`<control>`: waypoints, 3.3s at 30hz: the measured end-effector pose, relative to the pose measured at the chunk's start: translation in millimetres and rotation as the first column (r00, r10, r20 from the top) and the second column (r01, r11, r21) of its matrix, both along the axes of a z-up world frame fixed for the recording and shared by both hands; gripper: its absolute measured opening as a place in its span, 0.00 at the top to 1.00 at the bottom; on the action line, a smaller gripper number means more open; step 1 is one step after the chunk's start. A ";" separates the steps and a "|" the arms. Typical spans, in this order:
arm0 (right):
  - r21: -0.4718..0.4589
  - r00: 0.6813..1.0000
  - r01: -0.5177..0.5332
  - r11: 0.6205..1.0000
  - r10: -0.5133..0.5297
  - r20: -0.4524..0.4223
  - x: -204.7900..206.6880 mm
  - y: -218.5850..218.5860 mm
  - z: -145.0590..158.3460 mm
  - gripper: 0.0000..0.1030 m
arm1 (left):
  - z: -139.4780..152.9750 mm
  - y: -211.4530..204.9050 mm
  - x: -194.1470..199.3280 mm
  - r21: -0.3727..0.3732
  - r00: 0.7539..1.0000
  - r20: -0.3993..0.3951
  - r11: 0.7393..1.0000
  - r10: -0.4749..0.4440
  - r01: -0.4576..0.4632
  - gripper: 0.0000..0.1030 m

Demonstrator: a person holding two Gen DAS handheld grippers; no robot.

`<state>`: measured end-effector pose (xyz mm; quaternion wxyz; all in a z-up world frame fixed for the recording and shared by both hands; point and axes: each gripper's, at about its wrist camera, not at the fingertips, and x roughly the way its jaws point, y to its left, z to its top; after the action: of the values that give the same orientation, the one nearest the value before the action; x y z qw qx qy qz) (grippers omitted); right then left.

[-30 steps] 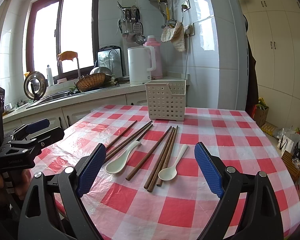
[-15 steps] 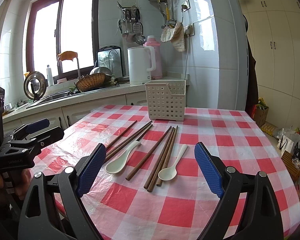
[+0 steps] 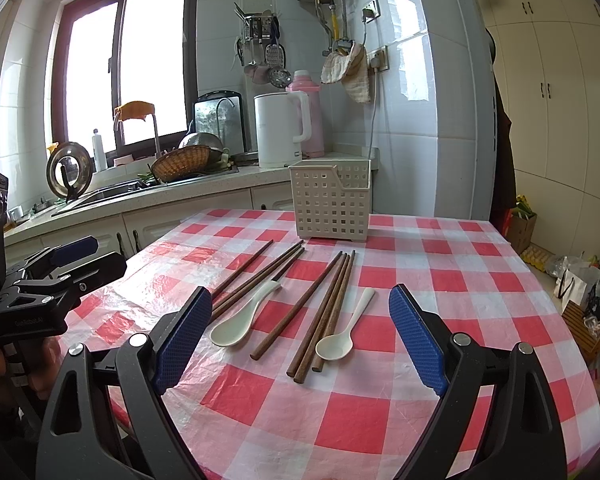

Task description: Organize utensils

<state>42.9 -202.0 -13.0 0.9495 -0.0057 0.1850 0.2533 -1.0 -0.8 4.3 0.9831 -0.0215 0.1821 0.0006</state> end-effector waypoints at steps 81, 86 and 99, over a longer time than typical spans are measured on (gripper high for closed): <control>-0.191 0.942 0.012 0.981 -0.075 -0.327 155.8 24.8 -23.5 0.88 | -37.4 -0.7 186.6 -0.213 0.874 -0.411 0.960 -0.259 0.184 0.94; -0.173 0.955 0.019 0.985 -0.069 -0.289 137.9 17.3 -5.2 0.98 | -23.0 2.7 173.7 -0.204 0.892 -0.380 0.963 -0.246 0.179 0.94; -0.209 0.912 0.020 0.978 -0.103 -0.397 149.7 21.4 -35.8 0.53 | -13.8 -0.3 158.7 -0.196 0.896 -0.364 0.961 -0.255 0.194 0.94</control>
<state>192.6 -180.6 -48.8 0.8925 -0.0428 0.4026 0.1989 157.7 -1.1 -9.6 0.9166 -0.0761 0.3726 -0.1232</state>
